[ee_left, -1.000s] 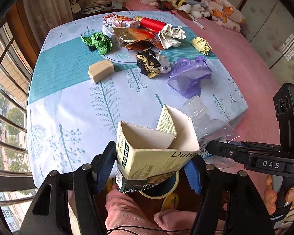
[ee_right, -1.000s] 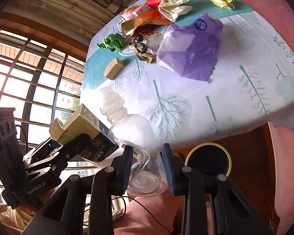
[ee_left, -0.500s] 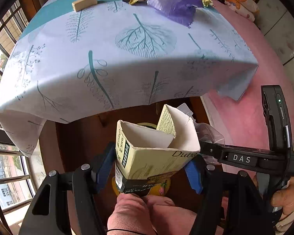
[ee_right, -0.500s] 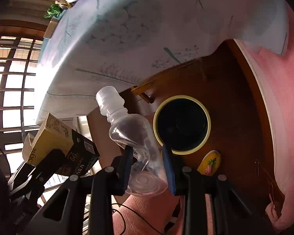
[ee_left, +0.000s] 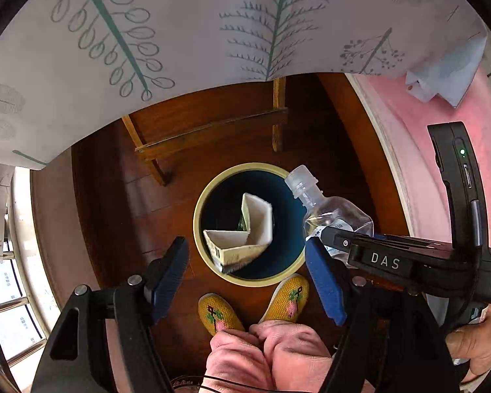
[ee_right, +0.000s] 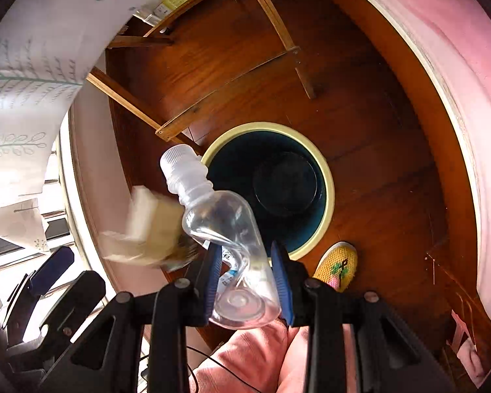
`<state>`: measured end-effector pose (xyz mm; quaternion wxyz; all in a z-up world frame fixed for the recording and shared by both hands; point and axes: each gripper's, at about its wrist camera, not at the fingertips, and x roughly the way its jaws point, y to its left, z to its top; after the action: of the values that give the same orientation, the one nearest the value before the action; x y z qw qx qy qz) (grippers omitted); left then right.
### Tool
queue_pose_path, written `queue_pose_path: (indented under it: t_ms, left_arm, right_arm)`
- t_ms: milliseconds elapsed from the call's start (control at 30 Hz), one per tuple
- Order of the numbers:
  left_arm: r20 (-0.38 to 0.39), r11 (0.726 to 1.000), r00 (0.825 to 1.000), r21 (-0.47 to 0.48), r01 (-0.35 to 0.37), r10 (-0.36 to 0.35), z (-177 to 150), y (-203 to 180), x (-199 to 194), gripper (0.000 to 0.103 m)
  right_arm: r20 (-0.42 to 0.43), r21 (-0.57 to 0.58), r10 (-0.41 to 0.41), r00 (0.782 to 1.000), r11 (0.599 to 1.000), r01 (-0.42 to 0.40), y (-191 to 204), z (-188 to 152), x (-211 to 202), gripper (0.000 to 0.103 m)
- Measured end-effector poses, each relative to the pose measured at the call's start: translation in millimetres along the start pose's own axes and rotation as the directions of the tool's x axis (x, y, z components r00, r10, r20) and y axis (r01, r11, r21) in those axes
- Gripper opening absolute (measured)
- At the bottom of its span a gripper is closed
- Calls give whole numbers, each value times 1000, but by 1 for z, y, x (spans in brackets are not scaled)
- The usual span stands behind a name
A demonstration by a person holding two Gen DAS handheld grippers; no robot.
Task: Collect trash
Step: 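Carry box and bottle over the bin and open both tools to drop them, then raise both tools back toward the table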
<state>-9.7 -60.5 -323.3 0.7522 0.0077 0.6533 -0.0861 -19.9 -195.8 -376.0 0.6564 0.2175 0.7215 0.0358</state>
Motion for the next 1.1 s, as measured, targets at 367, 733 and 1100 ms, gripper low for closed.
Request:
queue_pose_path:
  t_ms: [367, 733, 1100]
  left_arm:
    - [-22, 999, 999, -21, -34, 34, 2, 1, 4, 73]
    - [2, 996, 997, -38, -83, 83, 11, 5, -39, 73]
    - [124, 998, 990, -25, -63, 66, 29, 9, -144, 73]
  right_arm:
    - [-20, 50, 30, 999, 998, -29, -8, 2, 7, 53]
    - [72, -11, 25, 997, 1000, -24, 6, -3, -32, 63]
    - [197, -17, 56, 979, 998, -54, 35, -11, -132, 64]
